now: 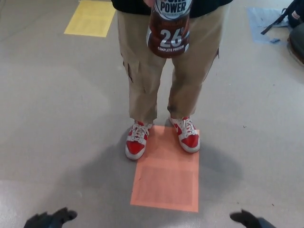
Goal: The robot recieved a bottle of protein shake from a person using its left hand and then shake the protein up and down 2 two times and hand it back to the person
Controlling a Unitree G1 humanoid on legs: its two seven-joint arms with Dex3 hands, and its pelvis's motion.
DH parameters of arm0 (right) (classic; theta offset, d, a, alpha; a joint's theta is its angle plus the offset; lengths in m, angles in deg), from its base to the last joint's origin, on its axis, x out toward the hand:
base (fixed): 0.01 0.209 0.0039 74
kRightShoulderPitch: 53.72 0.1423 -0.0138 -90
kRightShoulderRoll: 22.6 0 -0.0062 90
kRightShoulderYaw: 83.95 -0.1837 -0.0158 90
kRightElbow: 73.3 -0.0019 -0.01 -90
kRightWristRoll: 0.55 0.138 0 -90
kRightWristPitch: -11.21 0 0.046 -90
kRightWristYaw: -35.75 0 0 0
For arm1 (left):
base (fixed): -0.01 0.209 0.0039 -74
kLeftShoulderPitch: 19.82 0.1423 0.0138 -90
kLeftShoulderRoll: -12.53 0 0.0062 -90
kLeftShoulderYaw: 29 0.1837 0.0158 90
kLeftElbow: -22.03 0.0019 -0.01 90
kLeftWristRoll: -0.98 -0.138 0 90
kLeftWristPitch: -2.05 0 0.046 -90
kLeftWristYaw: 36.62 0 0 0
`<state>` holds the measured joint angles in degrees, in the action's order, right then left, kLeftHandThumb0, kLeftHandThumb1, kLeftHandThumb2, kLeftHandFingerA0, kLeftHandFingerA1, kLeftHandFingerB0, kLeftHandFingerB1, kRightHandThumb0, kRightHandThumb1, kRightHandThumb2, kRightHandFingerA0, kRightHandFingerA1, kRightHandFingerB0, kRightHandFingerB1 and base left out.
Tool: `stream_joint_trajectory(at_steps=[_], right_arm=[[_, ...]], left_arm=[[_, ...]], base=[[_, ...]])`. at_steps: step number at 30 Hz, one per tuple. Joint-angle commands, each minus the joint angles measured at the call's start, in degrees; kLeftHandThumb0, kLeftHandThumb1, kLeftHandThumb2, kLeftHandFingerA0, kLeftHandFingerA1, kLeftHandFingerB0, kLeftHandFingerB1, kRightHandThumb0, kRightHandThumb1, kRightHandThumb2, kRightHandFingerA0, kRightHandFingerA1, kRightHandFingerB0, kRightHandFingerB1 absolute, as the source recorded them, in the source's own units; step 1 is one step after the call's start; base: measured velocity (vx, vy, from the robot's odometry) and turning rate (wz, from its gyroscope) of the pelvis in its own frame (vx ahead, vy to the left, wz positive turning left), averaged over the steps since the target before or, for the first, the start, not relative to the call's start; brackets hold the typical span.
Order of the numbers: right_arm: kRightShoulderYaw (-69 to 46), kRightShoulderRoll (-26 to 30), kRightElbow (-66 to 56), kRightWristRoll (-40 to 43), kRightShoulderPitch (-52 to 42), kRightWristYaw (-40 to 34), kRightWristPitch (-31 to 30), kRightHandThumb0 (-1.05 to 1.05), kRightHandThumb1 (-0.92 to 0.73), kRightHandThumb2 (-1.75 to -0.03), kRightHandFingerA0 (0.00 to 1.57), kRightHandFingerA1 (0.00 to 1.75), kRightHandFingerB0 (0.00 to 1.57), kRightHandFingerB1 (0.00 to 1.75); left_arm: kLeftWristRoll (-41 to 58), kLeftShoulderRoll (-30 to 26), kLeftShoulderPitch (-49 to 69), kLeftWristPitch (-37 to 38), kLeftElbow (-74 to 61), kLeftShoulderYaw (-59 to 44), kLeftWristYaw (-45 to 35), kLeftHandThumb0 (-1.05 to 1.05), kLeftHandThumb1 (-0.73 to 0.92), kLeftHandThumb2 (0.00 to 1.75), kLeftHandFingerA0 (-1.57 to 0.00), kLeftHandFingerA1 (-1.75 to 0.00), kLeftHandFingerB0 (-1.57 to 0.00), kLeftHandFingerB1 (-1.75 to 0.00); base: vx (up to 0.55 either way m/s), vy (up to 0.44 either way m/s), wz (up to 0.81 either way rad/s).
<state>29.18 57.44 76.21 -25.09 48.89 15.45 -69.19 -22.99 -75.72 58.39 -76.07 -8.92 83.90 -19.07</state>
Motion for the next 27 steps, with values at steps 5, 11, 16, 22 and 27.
stream_joint_trajectory(at_steps=[5, 11, 16, 22, 27], right_arm=[[1.2, 0.64, 6.09, -4.55, 1.97, -19.03, 20.64, -0.16, -0.73, -0.67, 1.0, 0.58, 0.56, 0.46], [-0.3, 0.32, 7.68, -3.2, 2.4, -18.64, 22.16, -0.19, -0.76, -0.66, 0.94, 0.56, 0.65, 0.52], [-0.53, 0.19, 8.58, -2.97, 1.55, -18.48, 22.51, -0.22, -0.76, -0.65, 0.95, 0.55, 0.66, 0.52], [-0.81, 0.05, 8.77, -2.59, 1.47, -17.33, 21.37, -0.24, -0.77, -0.65, 0.91, 0.57, 0.65, 0.49], [-1.0, 0.31, 9.14, -2.55, 1.41, -17.78, 22.26, -0.26, -0.77, -0.63, 0.93, 0.57, 0.65, 0.49]], left_arm=[[6.93, -3.98, -1.72, 19.41, -12.6, -6.21, -2.77, -0.22, 0.82, 0.65, -0.92, -0.48, -0.7, -0.45], [23.91, -4.57, -1.91, 9.86, -33.43, -11.87, -23.9, -0.21, 0.77, 0.63, -0.92, -0.49, -0.76, -0.49], [36.94, -5.38, -4.26, -15.37, -54.75, -15.43, -31.88, -0.31, 0.67, 0.61, -0.84, -0.49, -0.65, -0.42], [50.06, -7.23, -10.27, -36.62, -66.35, -17.89, -35.07, -0.57, 0.49, 0.74, -0.32, -0.45, -0.07, -0.35], [54.33, -7.93, -15.19, -44.01, -68.35, -18.74, -36.06, -0.65, 0.54, 0.57, -0.29, -0.33, -0.05, -0.22]], base=[[0.0, 0.0, 0.0], [0.04, 0.0, 0.01], [0.0, 0.0, 0.0], [0.0, 0.0, 0.0], [0.0, 0.0, 0.0]])
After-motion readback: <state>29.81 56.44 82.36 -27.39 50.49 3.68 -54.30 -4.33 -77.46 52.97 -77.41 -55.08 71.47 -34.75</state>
